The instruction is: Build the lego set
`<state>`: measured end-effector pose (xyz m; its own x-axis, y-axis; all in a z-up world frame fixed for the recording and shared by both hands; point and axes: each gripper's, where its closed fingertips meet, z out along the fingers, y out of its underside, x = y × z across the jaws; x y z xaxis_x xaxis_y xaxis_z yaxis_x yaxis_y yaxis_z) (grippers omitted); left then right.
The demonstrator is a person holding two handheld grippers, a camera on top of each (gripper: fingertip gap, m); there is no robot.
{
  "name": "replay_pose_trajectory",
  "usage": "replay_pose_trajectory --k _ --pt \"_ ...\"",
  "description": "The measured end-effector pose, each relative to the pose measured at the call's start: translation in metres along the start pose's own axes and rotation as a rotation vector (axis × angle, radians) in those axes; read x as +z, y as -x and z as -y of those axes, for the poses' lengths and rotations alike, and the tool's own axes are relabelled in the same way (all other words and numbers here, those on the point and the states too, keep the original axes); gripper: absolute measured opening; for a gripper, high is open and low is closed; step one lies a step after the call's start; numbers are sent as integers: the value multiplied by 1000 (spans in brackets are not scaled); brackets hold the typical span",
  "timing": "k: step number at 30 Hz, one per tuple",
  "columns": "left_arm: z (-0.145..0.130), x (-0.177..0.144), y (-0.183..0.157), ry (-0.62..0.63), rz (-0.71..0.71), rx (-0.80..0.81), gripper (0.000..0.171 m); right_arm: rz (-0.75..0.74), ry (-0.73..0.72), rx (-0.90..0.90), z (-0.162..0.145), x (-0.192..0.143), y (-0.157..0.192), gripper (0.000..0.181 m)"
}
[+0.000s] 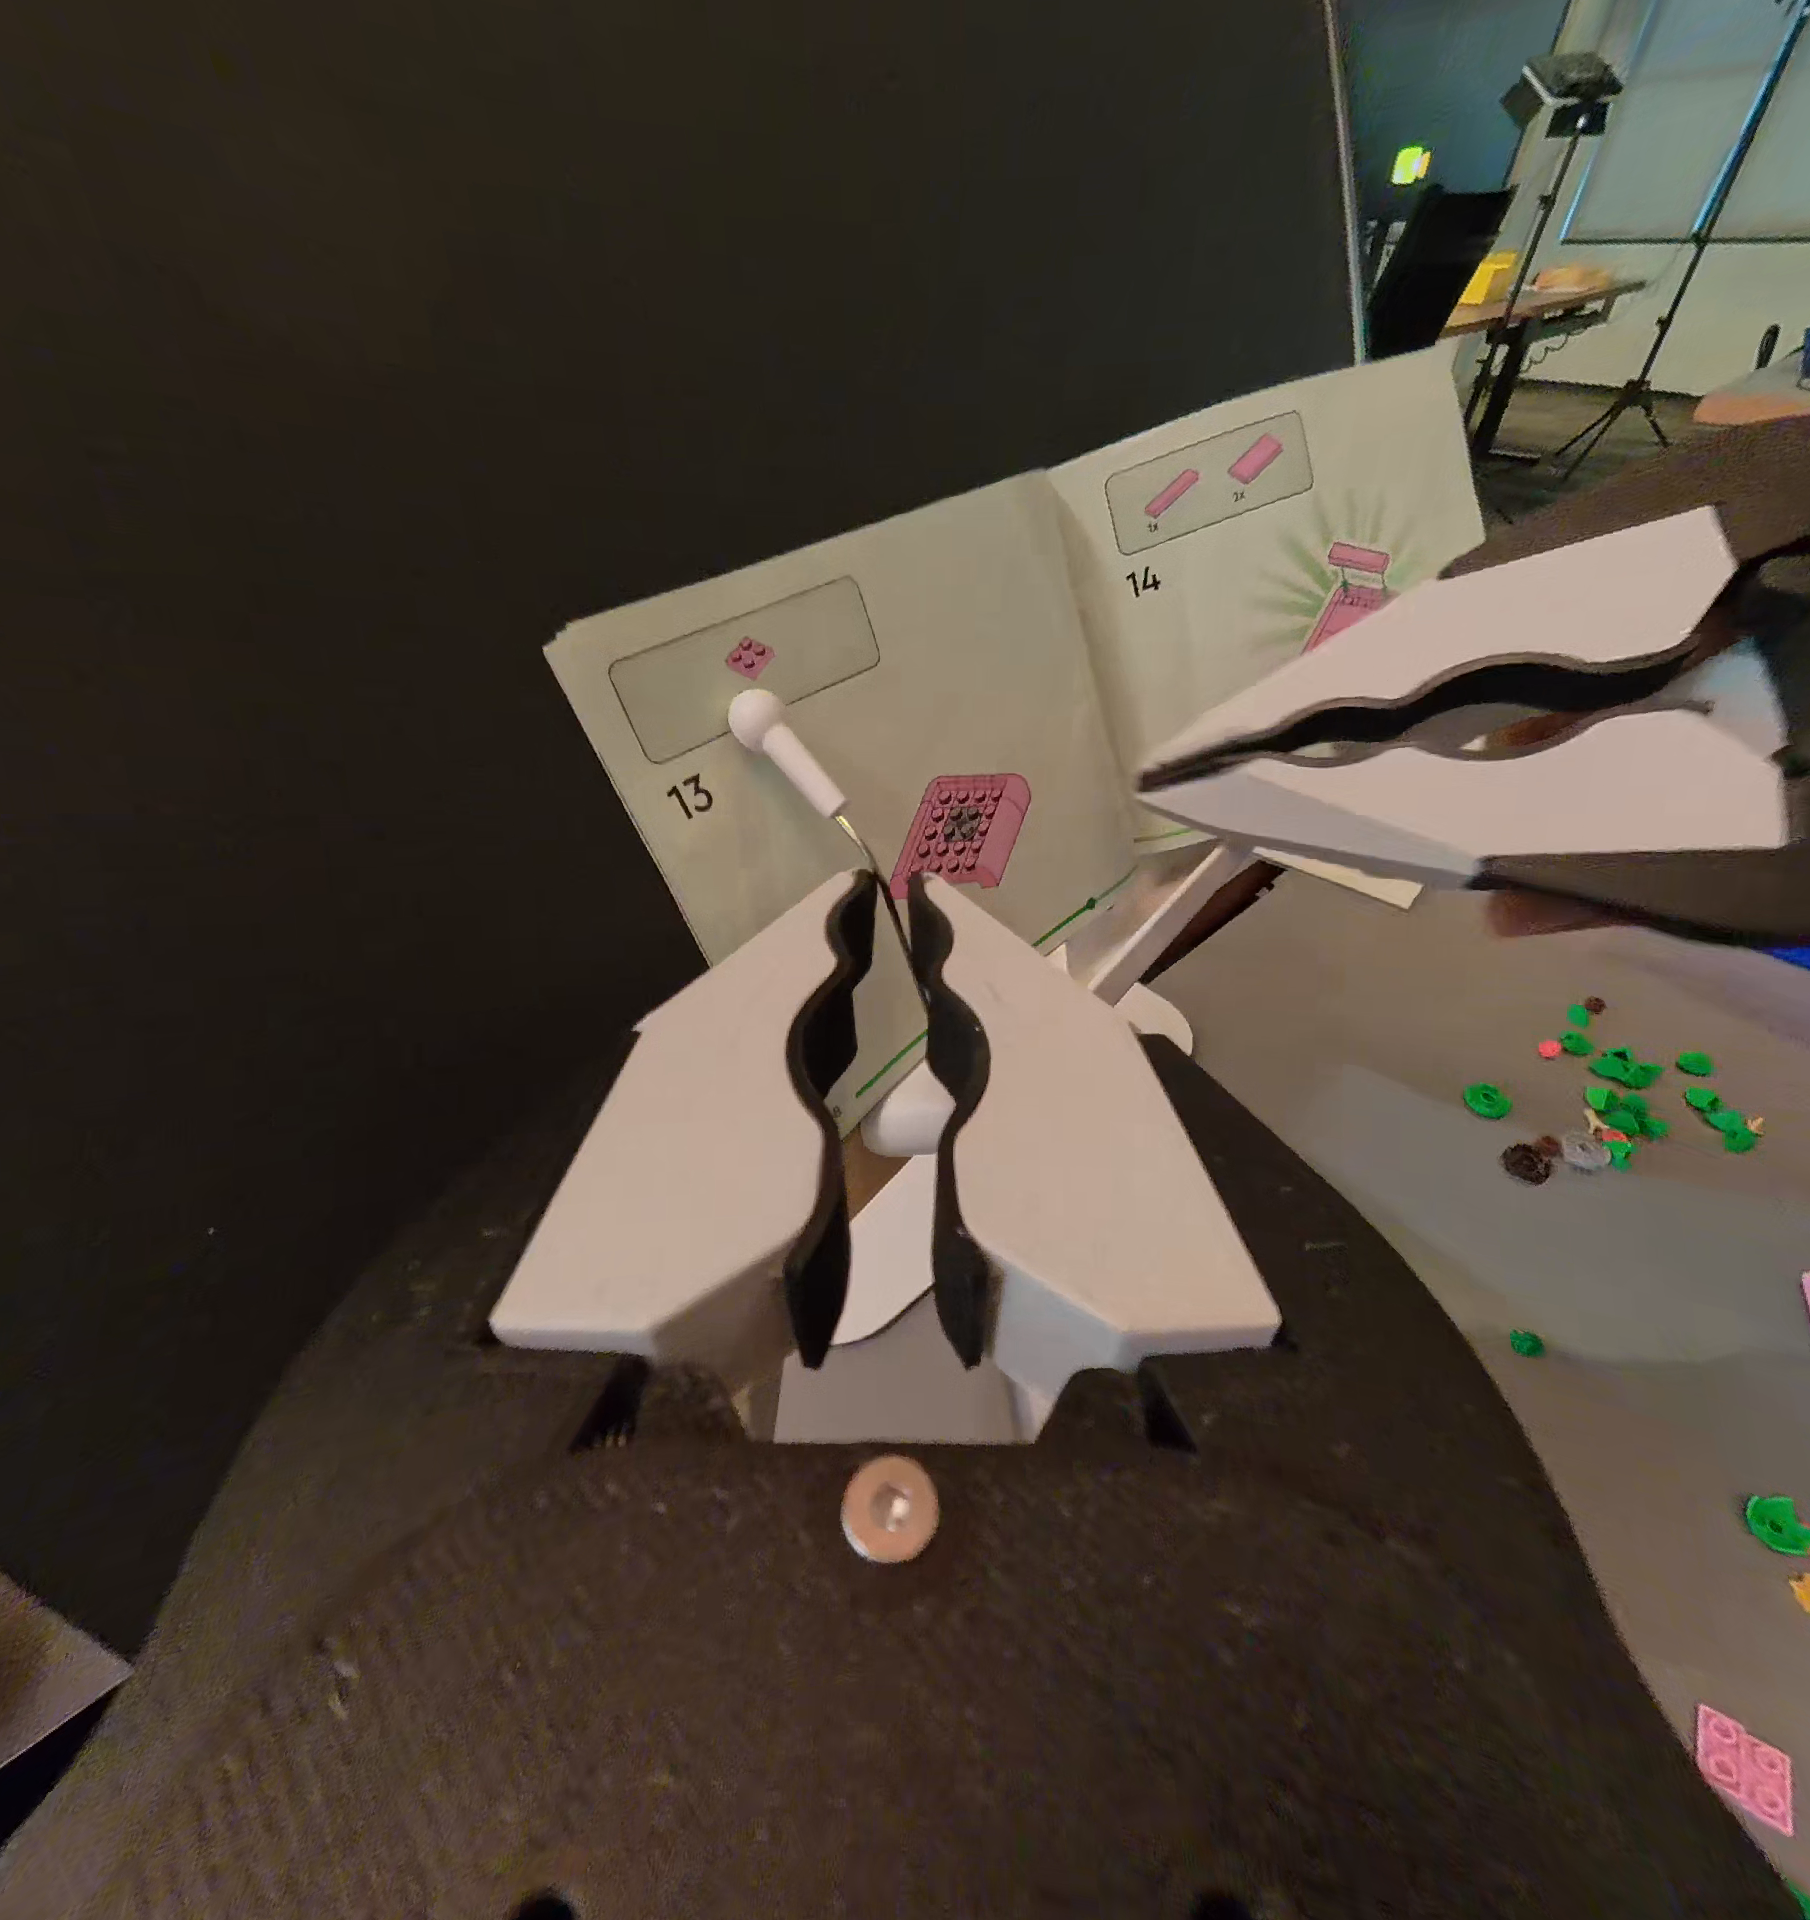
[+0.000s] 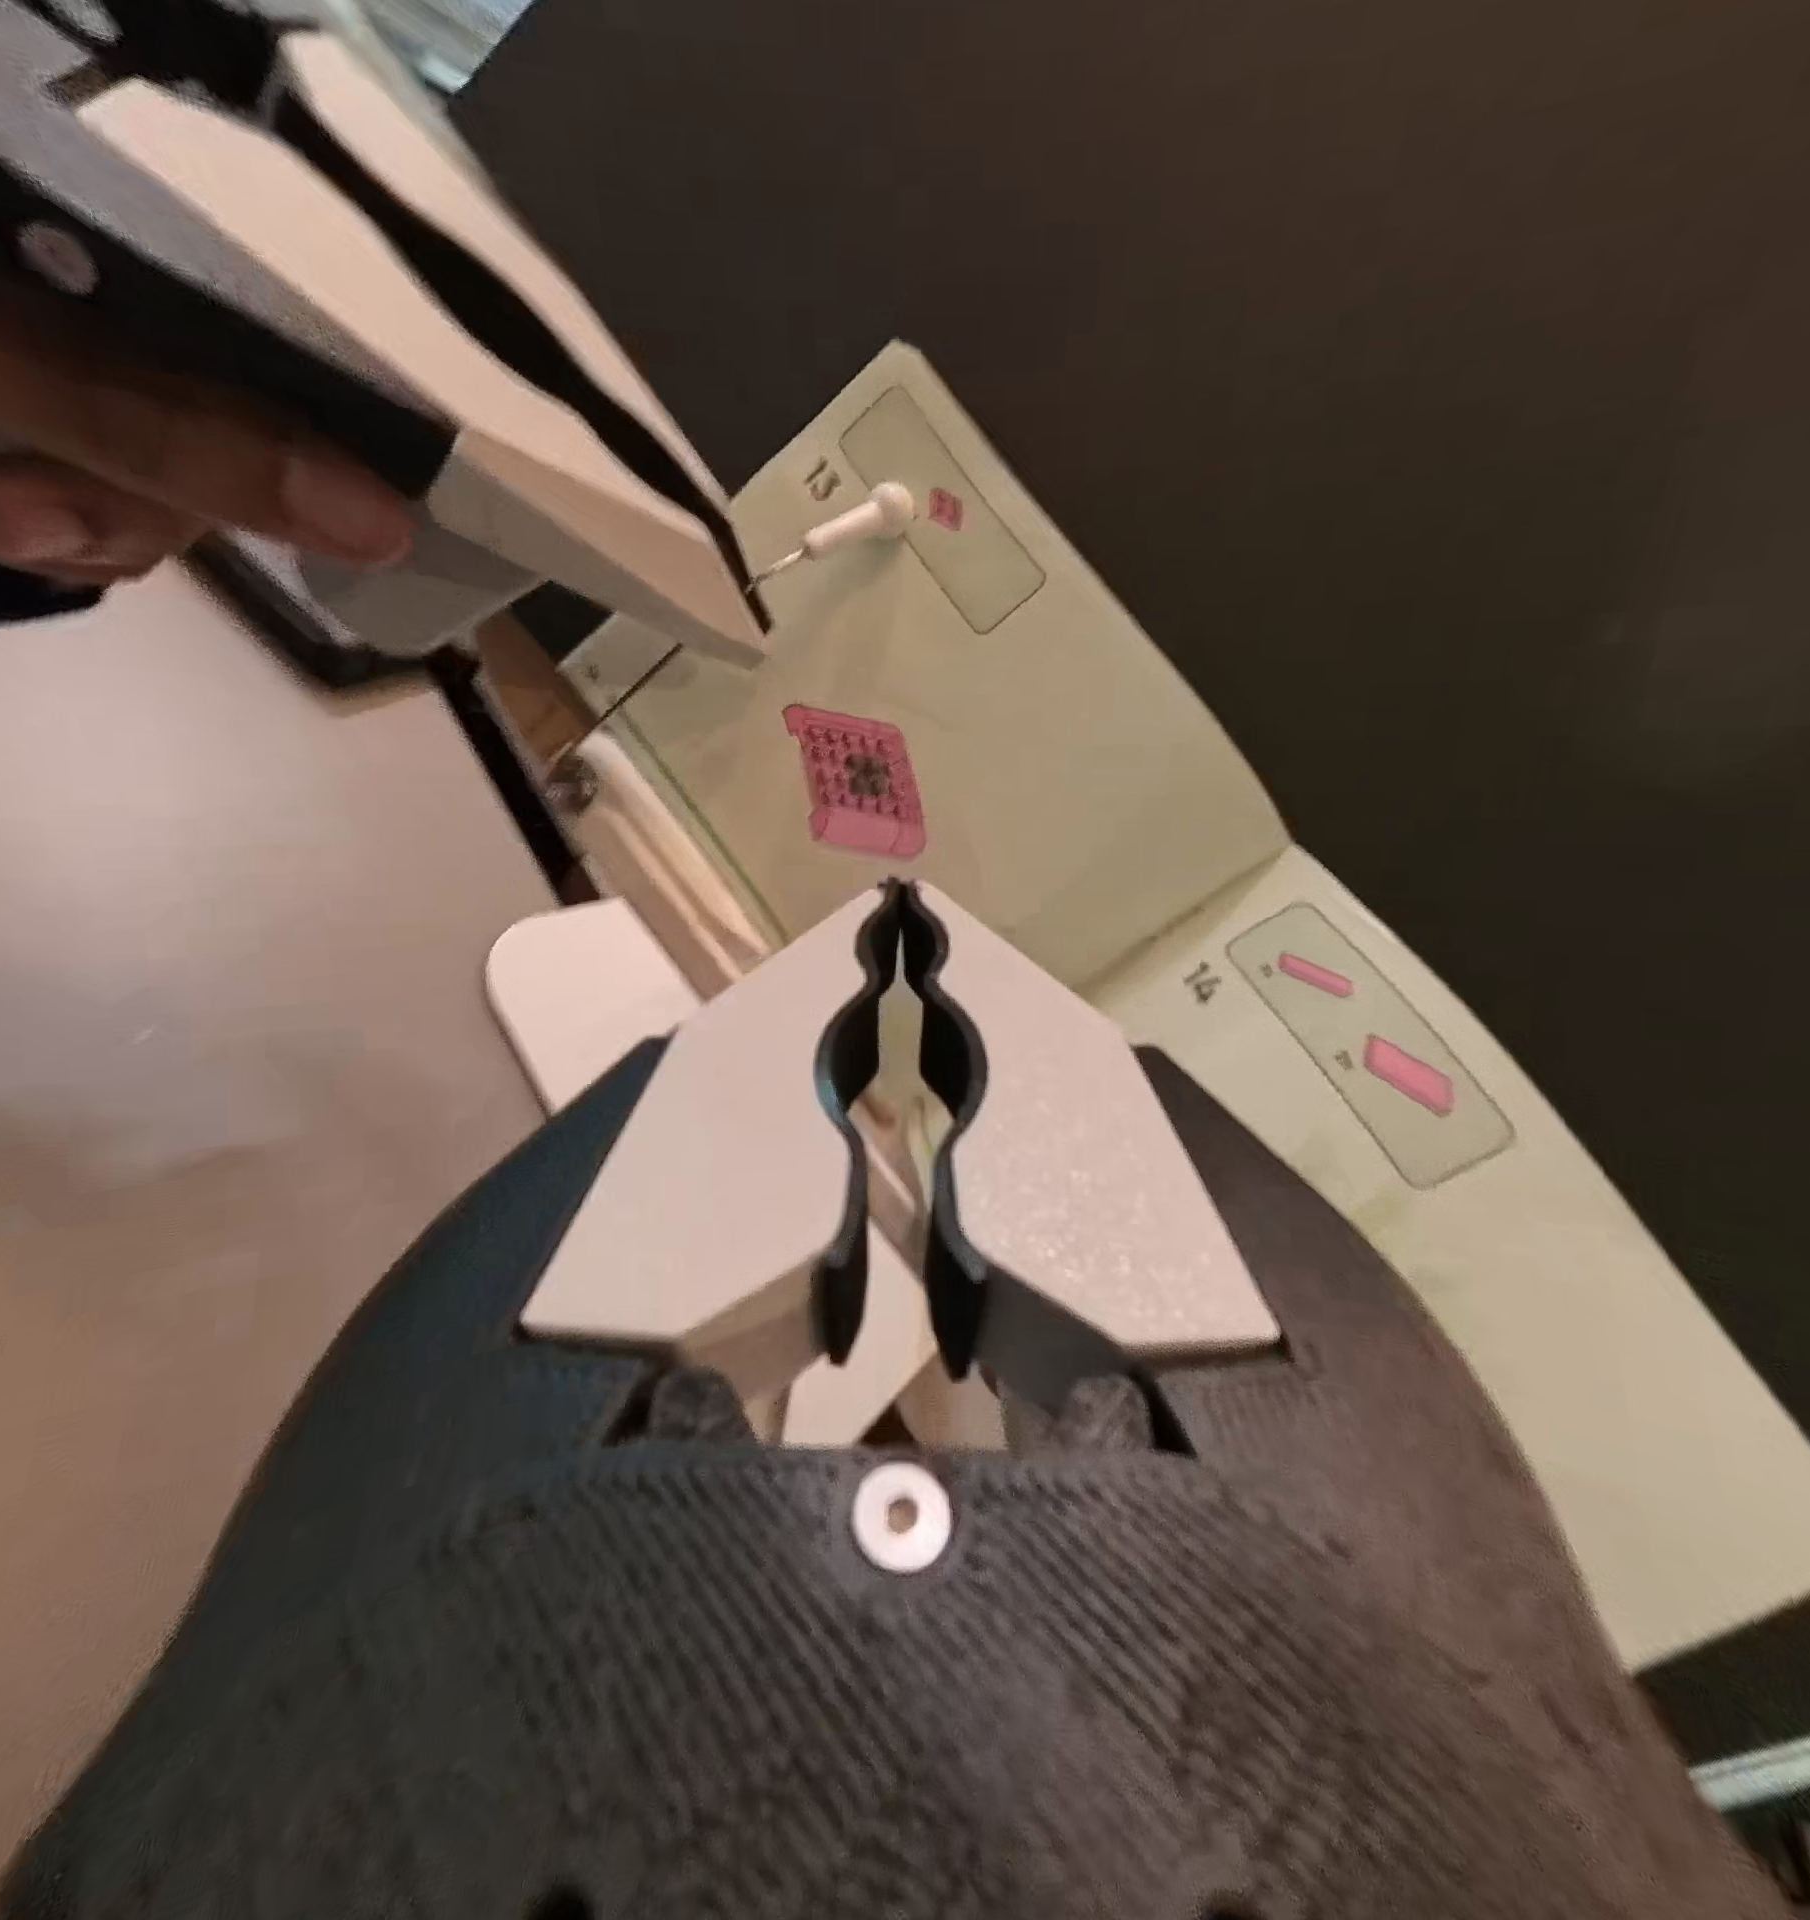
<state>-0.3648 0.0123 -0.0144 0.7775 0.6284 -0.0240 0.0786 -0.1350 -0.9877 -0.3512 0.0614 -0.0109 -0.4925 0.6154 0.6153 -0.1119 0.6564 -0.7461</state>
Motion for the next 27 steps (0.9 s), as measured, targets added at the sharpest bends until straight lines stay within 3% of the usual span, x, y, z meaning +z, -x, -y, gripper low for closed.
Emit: replay_pose_trajectory --k 3,5,7,10,14,17,19,27 --pt "15 -6 0 -48 39 18 18 44 35 40 -12 -29 -18 0" --pt "31 -13 0 -102 111 67 36 -31 -8 136 -15 -51 -52 0" --pt "46 -19 -9 -135 160 147 38 -108 -73 282 -21 -74 -86 0" --pt "54 -12 -51 -127 93 209 39 -115 -147 510 -40 -99 -116 11" --pt "34 29 -122 -46 -66 293 38 -161 -180 745 -80 -115 -145 14" --pt "1 76 -141 143 -75 445 44 -95 -91 796 -108 -99 -132 21" --pt "-10 98 -140 231 -73 430 42 -19 -40 793 -115 -83 -114 29" --pt "0 109 -110 185 66 393 31 109 -49 770 -95 -41 -77 29"
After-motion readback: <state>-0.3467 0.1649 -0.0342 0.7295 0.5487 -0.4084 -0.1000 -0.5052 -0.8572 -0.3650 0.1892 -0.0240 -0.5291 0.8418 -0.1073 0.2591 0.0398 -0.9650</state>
